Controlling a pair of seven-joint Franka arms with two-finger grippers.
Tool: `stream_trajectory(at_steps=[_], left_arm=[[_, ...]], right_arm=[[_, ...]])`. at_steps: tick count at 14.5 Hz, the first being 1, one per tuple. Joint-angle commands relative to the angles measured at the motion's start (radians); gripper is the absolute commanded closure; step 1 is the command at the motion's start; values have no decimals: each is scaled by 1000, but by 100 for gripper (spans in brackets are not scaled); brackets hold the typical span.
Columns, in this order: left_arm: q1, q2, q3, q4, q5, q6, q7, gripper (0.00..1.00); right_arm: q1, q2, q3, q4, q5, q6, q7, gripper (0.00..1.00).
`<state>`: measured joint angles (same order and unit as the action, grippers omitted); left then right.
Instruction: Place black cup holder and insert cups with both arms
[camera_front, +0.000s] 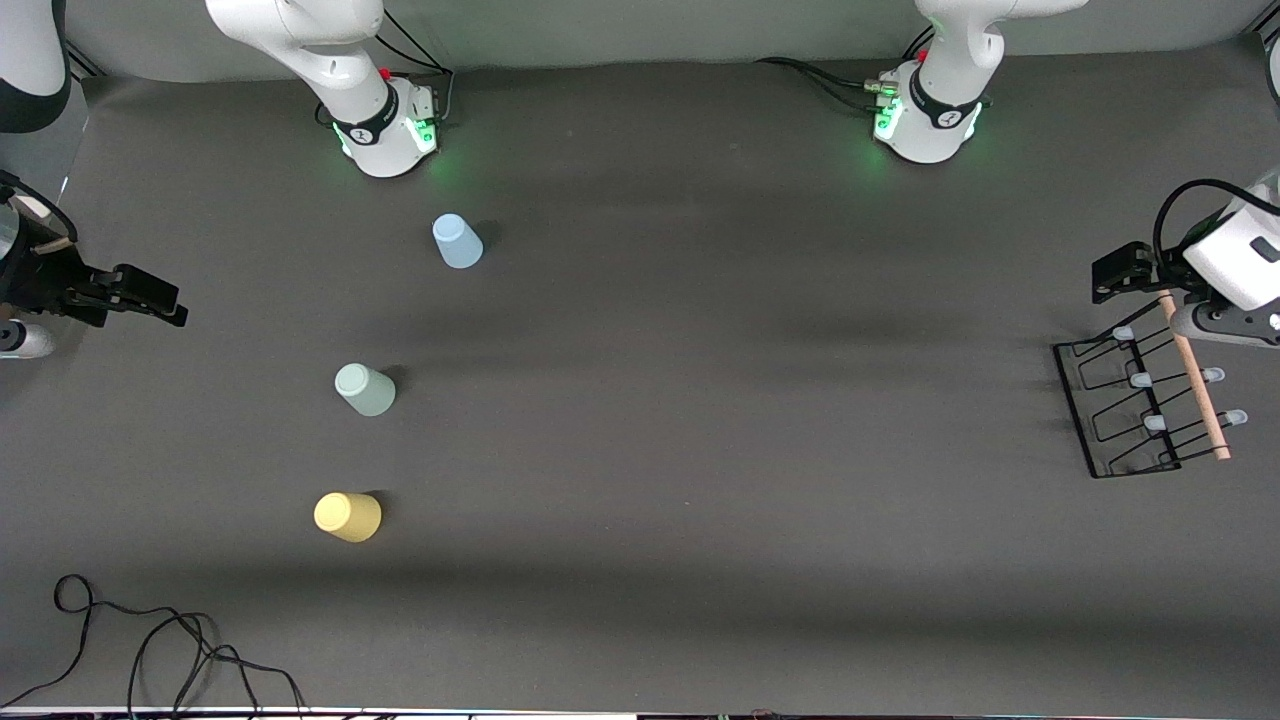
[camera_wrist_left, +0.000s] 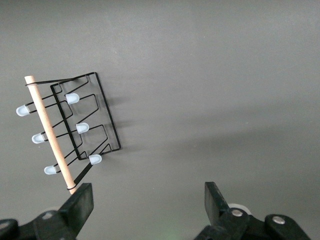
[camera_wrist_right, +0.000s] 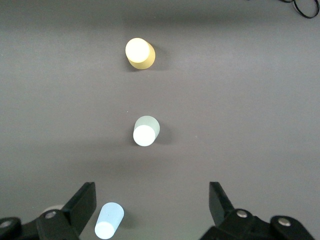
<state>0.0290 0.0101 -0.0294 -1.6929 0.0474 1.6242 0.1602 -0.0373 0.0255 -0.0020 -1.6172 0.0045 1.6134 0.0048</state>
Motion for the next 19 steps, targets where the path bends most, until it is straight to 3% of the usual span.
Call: stream_trajectory(at_steps=[1,10,19], left_arm=[[9,-1,3,5,-3,-12,16,1],[48,5,19,10,2,-13,31,0],[276,103,19,22,6,60,282,1]], right_arm=[[5,-6,2,0,-8,8,12,0],[5,-6,2,-1,-8,8,14,0],[5,-4,2,-1,-8,11,14,0]])
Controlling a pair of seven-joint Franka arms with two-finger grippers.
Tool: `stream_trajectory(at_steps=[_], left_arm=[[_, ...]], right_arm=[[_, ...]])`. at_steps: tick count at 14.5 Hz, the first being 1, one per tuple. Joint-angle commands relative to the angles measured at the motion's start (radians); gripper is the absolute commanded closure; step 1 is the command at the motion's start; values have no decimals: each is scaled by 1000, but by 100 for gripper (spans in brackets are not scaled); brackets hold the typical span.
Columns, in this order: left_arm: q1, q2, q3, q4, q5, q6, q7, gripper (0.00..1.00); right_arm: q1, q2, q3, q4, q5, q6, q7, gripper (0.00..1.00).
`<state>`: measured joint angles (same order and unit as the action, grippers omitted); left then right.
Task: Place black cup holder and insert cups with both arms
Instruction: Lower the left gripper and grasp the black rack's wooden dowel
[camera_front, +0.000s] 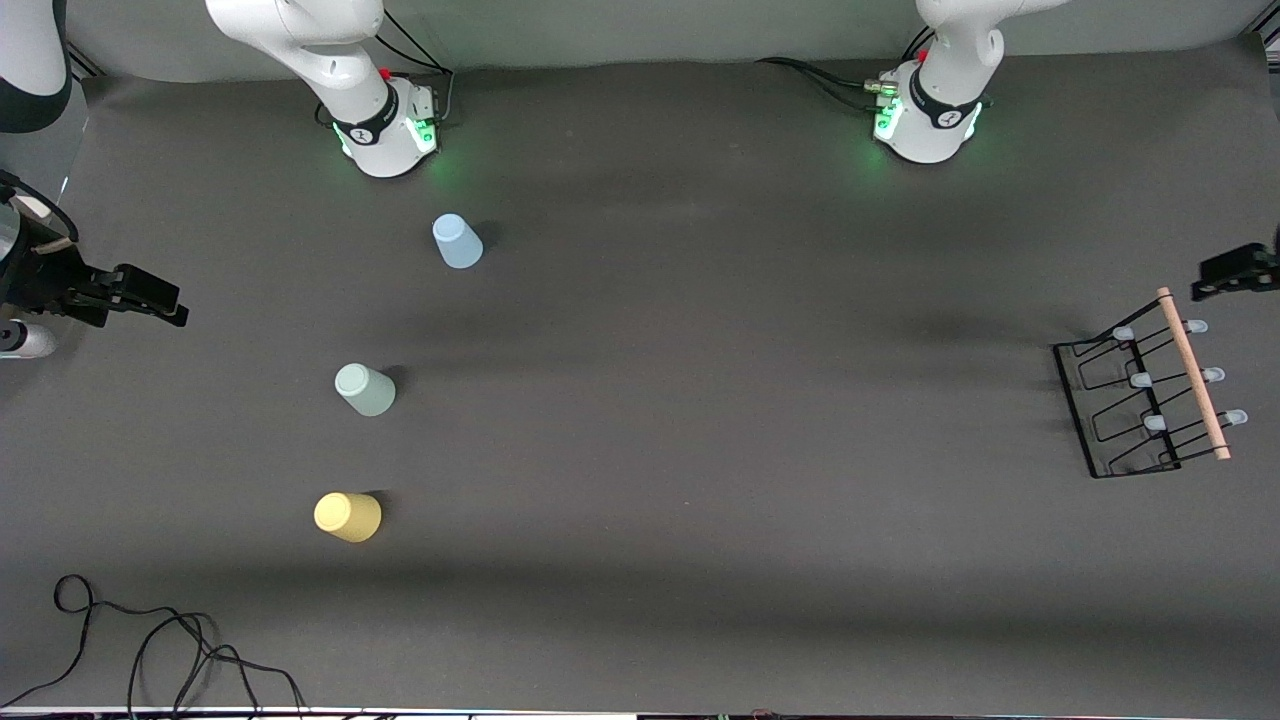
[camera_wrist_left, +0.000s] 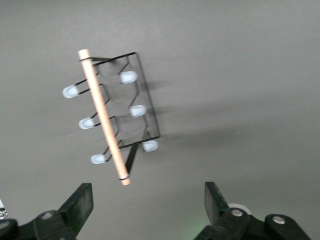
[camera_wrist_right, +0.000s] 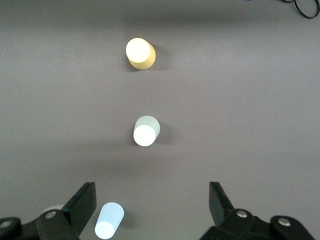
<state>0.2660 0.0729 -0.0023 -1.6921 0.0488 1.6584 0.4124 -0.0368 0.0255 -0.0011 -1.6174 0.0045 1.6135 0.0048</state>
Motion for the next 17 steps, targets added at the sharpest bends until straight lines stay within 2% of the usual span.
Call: stream_trajectory(at_steps=[1,11,15,17], left_arm=[[64,69,-8,22,5,47,31,1],[105,295,-7,11,48,283,32,2],[113,337,-7,-6,48,351,31,2],[110,346,-7,-8,48,359,22,8]], right_arm=[[5,-4,1,-1,-8,12,14,0],[5,-4,1,-2,-8,12,15,0],[3,-4,1,-1,-8,12,15,0],[5,-4,1,-4,-8,12,15,0]])
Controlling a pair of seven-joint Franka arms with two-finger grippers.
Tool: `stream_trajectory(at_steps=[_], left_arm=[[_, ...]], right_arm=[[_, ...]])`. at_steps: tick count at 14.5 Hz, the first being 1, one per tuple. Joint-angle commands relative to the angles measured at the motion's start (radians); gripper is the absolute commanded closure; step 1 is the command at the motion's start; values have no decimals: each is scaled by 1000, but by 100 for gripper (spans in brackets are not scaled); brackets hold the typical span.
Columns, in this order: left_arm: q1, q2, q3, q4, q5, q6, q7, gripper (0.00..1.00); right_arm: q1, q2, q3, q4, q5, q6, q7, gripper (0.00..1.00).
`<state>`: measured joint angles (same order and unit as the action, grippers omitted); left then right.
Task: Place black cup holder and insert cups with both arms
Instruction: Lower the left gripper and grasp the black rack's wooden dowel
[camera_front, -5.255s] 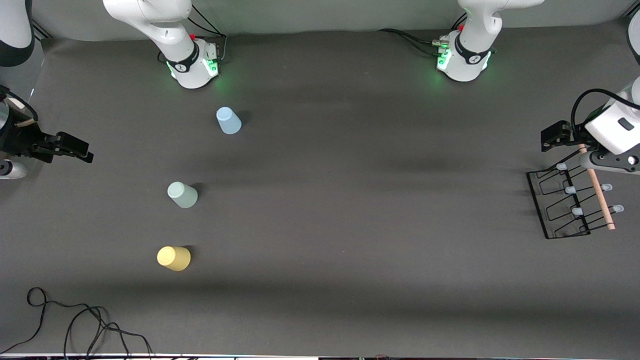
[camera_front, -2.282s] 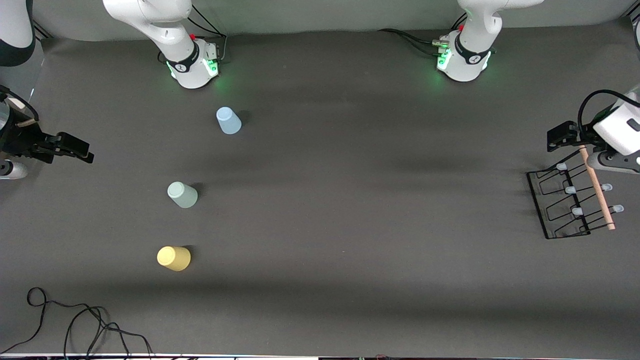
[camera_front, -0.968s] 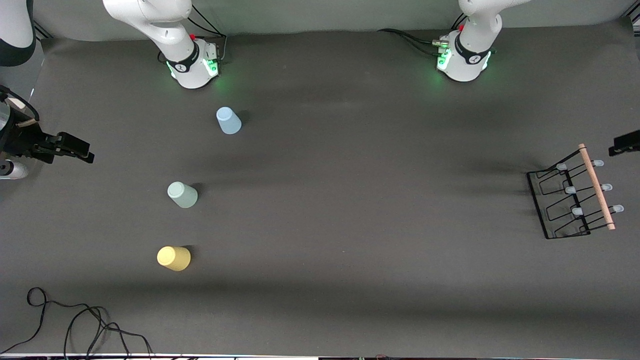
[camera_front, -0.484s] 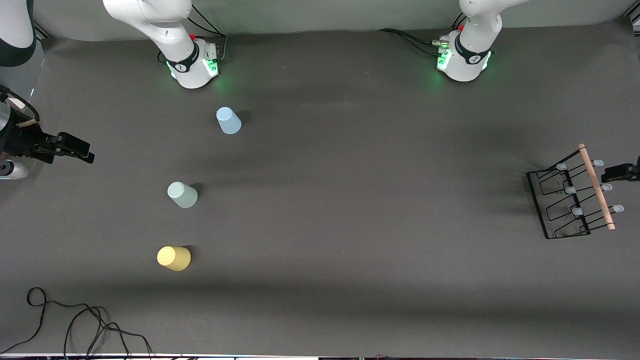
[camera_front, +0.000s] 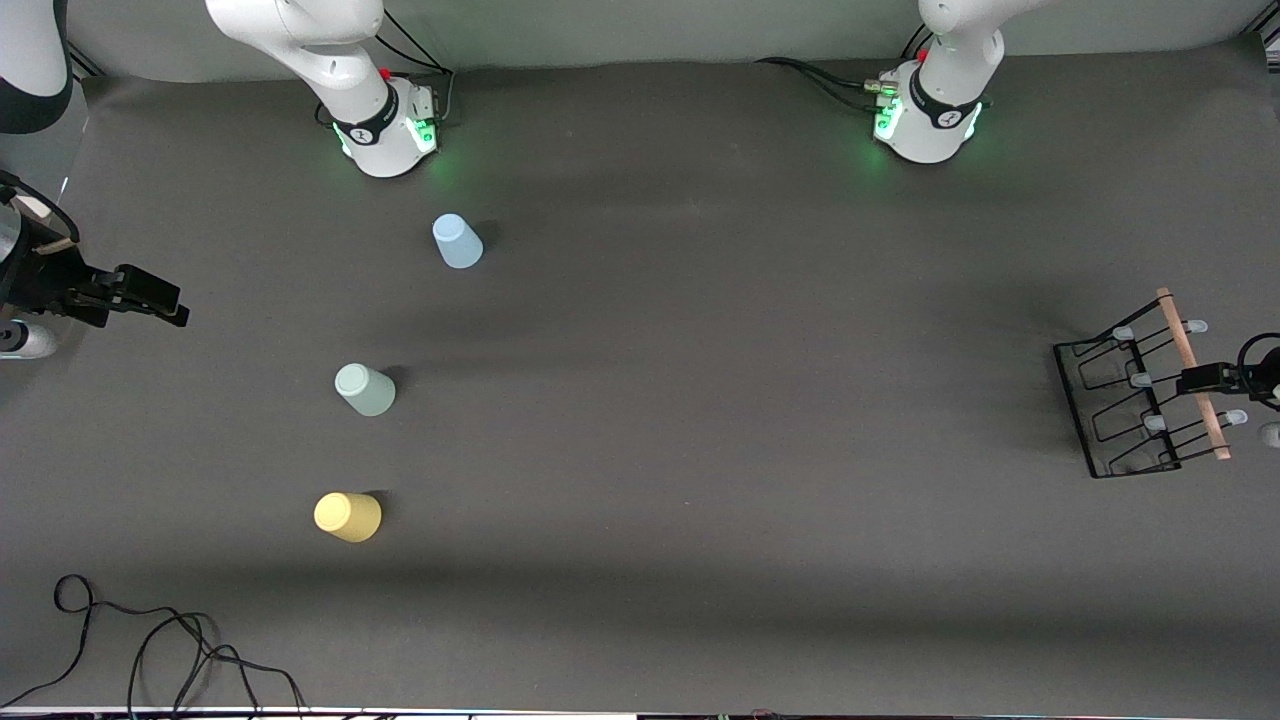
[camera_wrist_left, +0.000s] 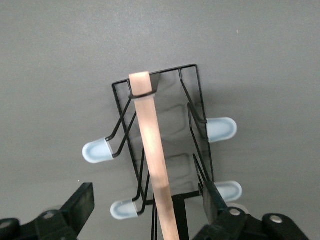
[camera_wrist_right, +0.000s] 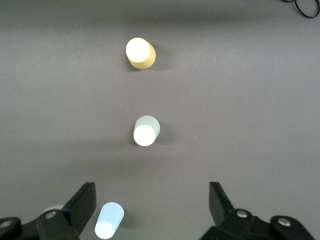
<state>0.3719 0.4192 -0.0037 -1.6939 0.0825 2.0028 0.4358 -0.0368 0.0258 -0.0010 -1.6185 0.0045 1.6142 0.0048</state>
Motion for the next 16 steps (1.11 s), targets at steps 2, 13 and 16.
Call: stream_trajectory(at_steps=[2,13,16], left_arm=[[4,3,-5,-6,13,16,-3,32],[-10,-13,-18,-4,2,-9,-2,100],[-53,-68,-22,-1,-47,-100,-5,100]], right_arm=[[5,-4,1,-3,-8,12,15,0],[3,-3,1,-3,-8,12,15,0],[5,-3,1,-1,-8,12,15,0]])
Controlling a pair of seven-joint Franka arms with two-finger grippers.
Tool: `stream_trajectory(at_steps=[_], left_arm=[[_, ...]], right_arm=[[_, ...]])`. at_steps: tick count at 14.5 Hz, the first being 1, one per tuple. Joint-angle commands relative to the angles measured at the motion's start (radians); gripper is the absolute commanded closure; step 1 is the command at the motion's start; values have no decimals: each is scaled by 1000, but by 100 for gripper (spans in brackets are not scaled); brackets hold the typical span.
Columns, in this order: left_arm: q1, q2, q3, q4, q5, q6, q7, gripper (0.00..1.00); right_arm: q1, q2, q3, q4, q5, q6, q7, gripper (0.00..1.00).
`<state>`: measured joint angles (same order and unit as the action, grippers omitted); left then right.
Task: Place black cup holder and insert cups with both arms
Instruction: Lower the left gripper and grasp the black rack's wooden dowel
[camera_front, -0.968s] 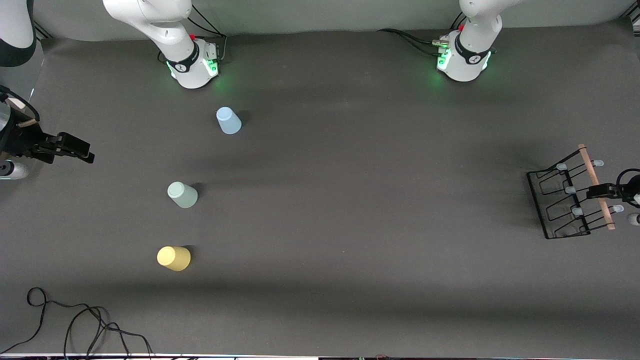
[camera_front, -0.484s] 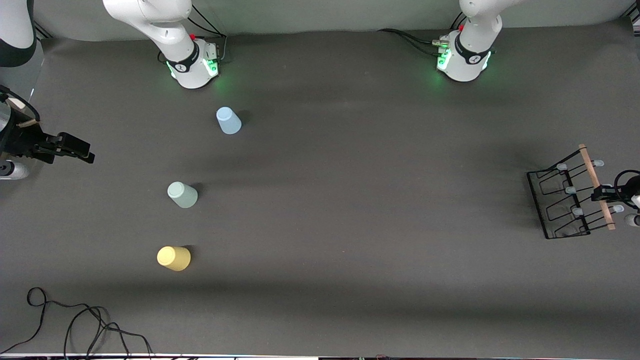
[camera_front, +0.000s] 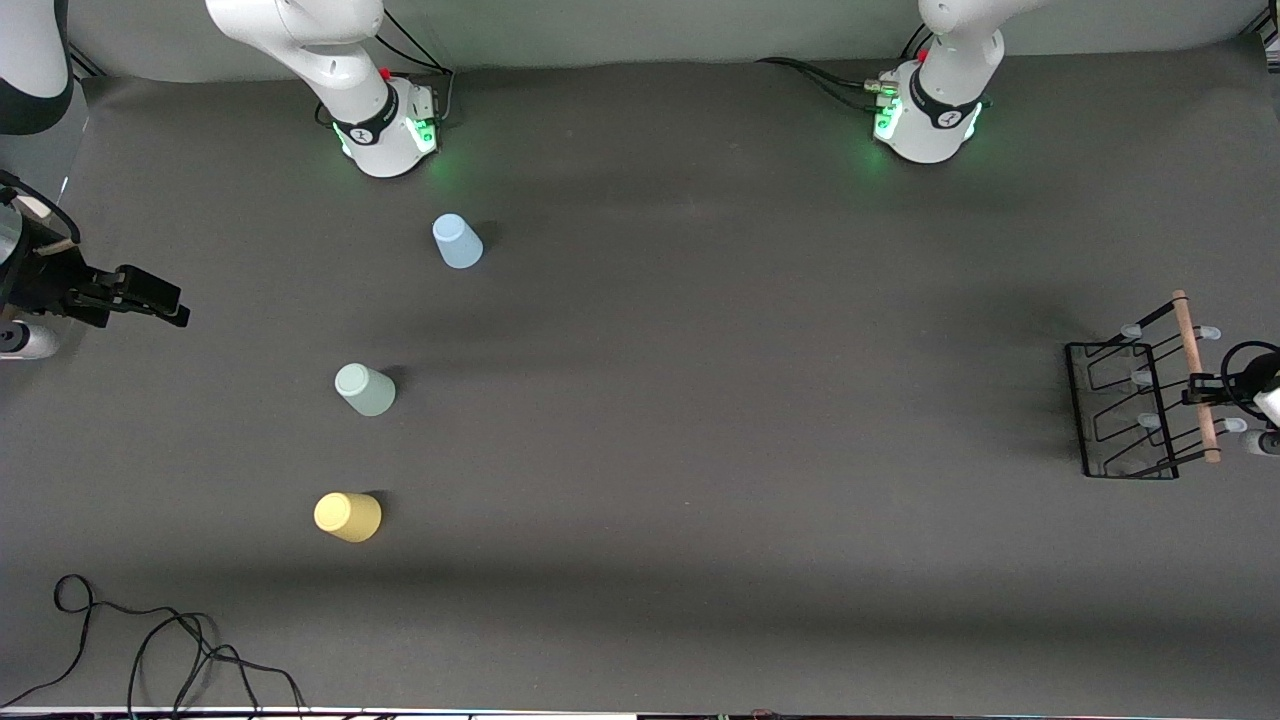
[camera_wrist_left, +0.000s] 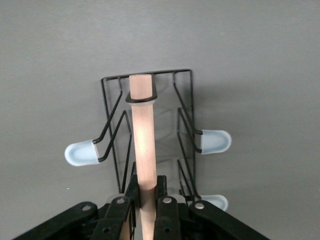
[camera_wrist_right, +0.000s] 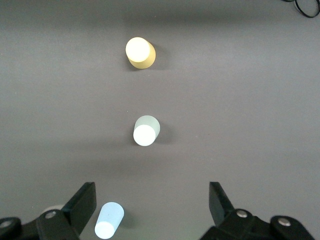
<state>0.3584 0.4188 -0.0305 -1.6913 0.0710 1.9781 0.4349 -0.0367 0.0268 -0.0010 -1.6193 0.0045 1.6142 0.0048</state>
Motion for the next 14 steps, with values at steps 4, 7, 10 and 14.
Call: stream_trajectory(at_steps=[4,7,10,14], left_arm=[[-166,-155,4,-4,-69,-154,-51,100],[-309,-193,4,-1,-60,-162,-172,100],[-459,-181,4,42,-57,-156,-310,100],[-608,-117,-5,127,-76,-141,-517,100]], right_arm=[[4,-4,3,3,-8,10,12,0],[4,-4,3,3,-8,9,11,0],[4,-4,6,-1,-8,9,7,0],[11,-5,7,-5,-8,6,6,0]])
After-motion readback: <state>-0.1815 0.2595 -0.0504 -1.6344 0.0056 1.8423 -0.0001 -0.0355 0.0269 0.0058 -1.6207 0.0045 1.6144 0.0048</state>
